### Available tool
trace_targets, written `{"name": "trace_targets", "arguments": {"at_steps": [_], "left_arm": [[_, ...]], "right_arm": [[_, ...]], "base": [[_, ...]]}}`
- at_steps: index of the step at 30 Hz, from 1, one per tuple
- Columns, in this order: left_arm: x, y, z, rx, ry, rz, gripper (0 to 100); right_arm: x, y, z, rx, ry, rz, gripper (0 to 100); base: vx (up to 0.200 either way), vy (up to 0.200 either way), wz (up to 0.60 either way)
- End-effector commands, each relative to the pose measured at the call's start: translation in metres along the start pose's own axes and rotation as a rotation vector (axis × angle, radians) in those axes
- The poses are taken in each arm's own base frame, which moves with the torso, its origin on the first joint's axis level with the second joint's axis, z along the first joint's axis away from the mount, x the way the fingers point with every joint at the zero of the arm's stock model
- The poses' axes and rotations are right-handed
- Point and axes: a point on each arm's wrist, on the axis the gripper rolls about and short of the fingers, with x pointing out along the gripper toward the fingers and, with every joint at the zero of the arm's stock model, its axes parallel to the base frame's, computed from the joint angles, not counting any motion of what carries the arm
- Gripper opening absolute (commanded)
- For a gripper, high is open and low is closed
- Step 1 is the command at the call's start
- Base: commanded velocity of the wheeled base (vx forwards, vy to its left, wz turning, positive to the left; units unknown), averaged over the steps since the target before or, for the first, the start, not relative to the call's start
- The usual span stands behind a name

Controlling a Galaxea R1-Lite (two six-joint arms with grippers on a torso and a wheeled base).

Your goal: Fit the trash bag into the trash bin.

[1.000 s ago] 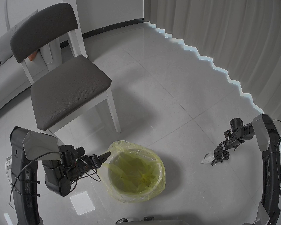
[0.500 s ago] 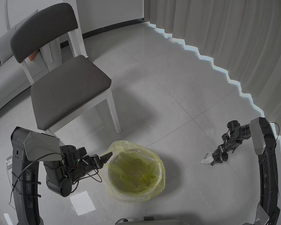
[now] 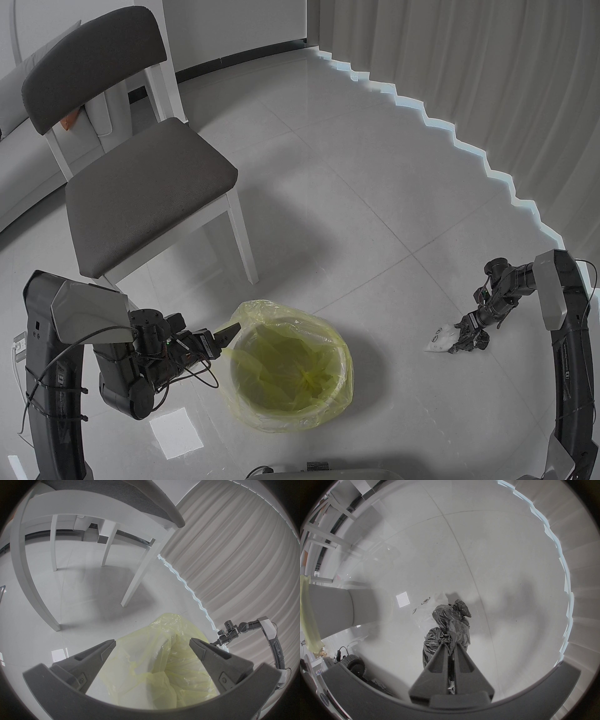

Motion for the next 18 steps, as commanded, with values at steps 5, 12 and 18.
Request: {"name": "trace_targets", "arguments": {"at_steps": [5, 12, 18], "left_arm": [[-0.003, -0.002, 0.004, 0.004, -0.021, -0.004, 100], [-0.005, 0.002, 0.006, -0.015, -0.027, 0.009, 100], [-0.005, 0.009, 0.004, -0.042, -0.022, 0.029, 100]], "right_arm": [[-0.078, 0.003, 0.022, -0.005, -0.040, 0.001, 0], [-0.175, 0.031, 0.025, -0.038, -0.139, 0.013, 0], [-0.274, 0.101, 0.029, -0.097, -0.314, 0.098, 0]], "base": [[0.000, 0.000, 0.00], [0.000, 0.000, 0.00], [0.000, 0.000, 0.00]]}}
